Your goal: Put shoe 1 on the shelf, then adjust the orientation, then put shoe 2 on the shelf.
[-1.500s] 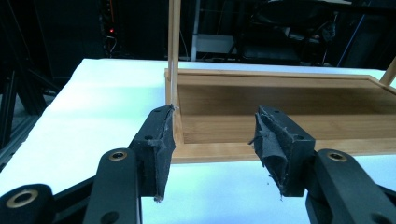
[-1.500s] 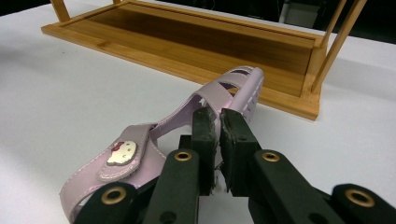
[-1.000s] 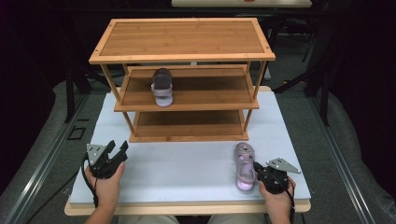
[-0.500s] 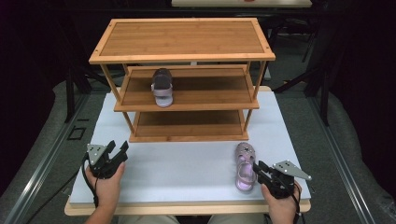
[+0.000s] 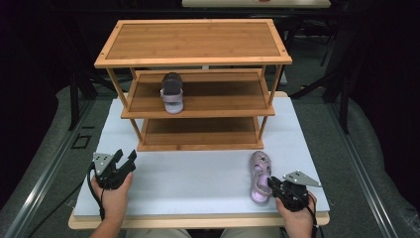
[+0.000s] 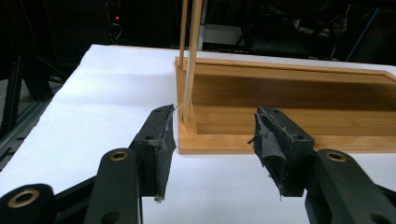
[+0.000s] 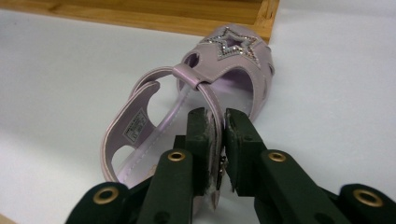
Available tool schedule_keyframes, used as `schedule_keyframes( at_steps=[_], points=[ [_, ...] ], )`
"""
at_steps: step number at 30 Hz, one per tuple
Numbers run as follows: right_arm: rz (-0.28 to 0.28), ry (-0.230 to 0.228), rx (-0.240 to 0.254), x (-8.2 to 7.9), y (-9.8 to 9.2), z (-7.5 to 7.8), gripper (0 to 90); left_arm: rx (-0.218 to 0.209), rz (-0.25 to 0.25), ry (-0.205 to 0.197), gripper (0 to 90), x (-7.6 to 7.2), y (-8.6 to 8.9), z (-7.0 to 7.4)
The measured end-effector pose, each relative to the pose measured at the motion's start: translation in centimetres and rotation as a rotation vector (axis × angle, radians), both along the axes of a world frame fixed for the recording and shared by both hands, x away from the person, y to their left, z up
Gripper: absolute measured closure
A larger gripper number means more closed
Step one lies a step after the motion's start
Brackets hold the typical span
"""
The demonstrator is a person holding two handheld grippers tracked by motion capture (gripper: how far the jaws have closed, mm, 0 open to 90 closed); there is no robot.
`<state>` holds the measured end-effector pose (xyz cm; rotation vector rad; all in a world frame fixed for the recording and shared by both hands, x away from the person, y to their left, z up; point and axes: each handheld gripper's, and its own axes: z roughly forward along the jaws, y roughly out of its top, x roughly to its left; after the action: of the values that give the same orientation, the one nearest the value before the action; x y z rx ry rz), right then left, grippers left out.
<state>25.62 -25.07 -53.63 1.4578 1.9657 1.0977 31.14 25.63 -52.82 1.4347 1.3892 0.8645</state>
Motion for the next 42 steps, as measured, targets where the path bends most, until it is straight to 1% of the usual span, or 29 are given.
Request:
schedule_keyframes(
  at_steps=[1,2,3,4,5,6,7,8,9,10,12,13,15,17,19,21,24,25,26,27,29,32,34,35,36,38,40,41,42],
  points=[
    [0.009,0.006,-0.014,0.1,-0.2,0.1,82.2,-0.002,-0.002,-0.003,47.8,0.0,0.0,0.0],
    [-0.003,0.006,-0.046,0.2,-0.4,0.3,82.9,-0.001,-0.002,-0.003,47.8,0.0,0.0,0.0],
    [0.033,0.019,-0.056,0.5,-1.1,0.6,83.5,-0.003,-0.003,-0.006,47.7,0.0,0.0,0.0],
    [0.033,0.019,-0.056,0.5,-1.1,0.6,83.5,-0.002,-0.004,-0.006,47.7,0.1,0.0,0.0],
    [0.025,0.032,-0.076,0.7,-1.4,0.7,83.6,0.001,-0.005,0.001,47.7,0.0,0.0,0.0],
    [0.035,0.051,-0.077,0.9,-1.8,0.8,83.6,0.002,-0.005,0.002,47.7,0.0,0.0,0.0],
    [0.064,0.061,-0.060,1.2,-2.2,0.9,83.7,0.002,-0.006,0.003,47.7,0.0,0.0,0.0],
    [0.057,0.077,-0.088,1.4,-2.5,1.1,83.7,0.001,-0.006,0.001,47.7,0.0,0.0,0.0],
    [0.098,0.095,-0.069,1.7,-2.8,1.3,83.6,0.000,-0.006,0.000,47.7,0.0,0.0,0.0],
    [0.101,0.113,-0.087,1.9,-2.9,1.4,83.5,0.001,-0.005,0.001,47.7,0.0,0.0,0.0],
    [0.136,0.146,-0.105,2.3,-3.1,1.9,83.3,-0.002,-0.005,-0.005,47.6,0.0,0.0,0.0],
    [0.136,0.161,-0.135,2.5,-3.0,2.1,82.9,0.000,-0.005,-0.001,47.6,0.0,0.0,0.0],
    [0.174,0.195,-0.147,3.0,-2.7,2.5,82.1,0.002,-0.005,0.002,47.6,0.0,-0.1,0.0],
    [0.208,0.230,-0.179,3.5,-2.4,3.0,81.5,0.002,-0.007,0.001,47.6,0.1,-0.1,0.0],
    [0.215,0.266,-0.220,3.9,-2.0,3.5,81.1,0.002,-0.009,0.000,47.6,0.1,-0.1,0.0],
    [0.228,0.325,-0.236,4.6,-1.7,3.9,80.3,0.002,-0.010,0.001,47.5,0.0,-0.1,0.0],
    [0.220,0.424,-0.279,5.7,-1.2,4.6,73.4,0.001,-0.012,0.002,47.5,0.1,-0.1,-0.1],
    [0.230,0.451,-0.269,6.0,-1.0,4.8,73.4,0.004,-0.012,0.003,47.4,0.2,-0.2,-0.1],
    [0.245,0.504,-0.303,6.8,-0.6,5.1,73.4,0.003,-0.013,0.004,47.4,0.2,-0.2,-0.1],
    [0.245,0.504,-0.303,6.8,-0.6,5.1,73.3,0.004,-0.016,0.006,47.4,0.2,-0.2,-0.1],
    [0.268,0.561,-0.335,7.5,-0.4,5.4,73.3,0.003,-0.019,0.010,47.3,0.2,-0.2,-0.1],
    [0.293,0.625,-0.367,8.3,0.1,5.4,74.0,0.003,-0.017,0.008,47.3,0.2,-0.1,-0.1],
    [0.319,0.666,-0.398,8.7,0.3,5.2,74.0,0.004,-0.015,0.010,47.3,0.1,-0.1,-0.1],
    [0.330,0.698,-0.424,8.9,0.6,5.0,74.0,0.004,-0.015,0.011,47.3,0.1,-0.1,-0.1],
    [0.330,0.698,-0.424,8.9,0.6,5.0,74.0,0.004,-0.015,0.012,47.3,0.1,-0.1,-0.1],
    [0.335,0.718,-0.444,9.1,0.8,4.8,74.3,0.004,-0.015,0.013,47.3,0.1,-0.1,-0.1],
    [0.347,0.744,-0.430,9.4,0.8,4.6,74.4,0.002,-0.023,0.014,47.3,0.1,-0.1,-0.1],
    [0.341,0.743,-0.448,9.5,0.8,4.5,74.5,0.003,-0.022,0.014,47.3,0.1,-0.2,-0.1],
    [0.334,0.754,-0.447,9.6,0.9,4.5,74.6,0.005,-0.022,0.015,47.2,0.1,-0.2,-0.1]
  ],
)
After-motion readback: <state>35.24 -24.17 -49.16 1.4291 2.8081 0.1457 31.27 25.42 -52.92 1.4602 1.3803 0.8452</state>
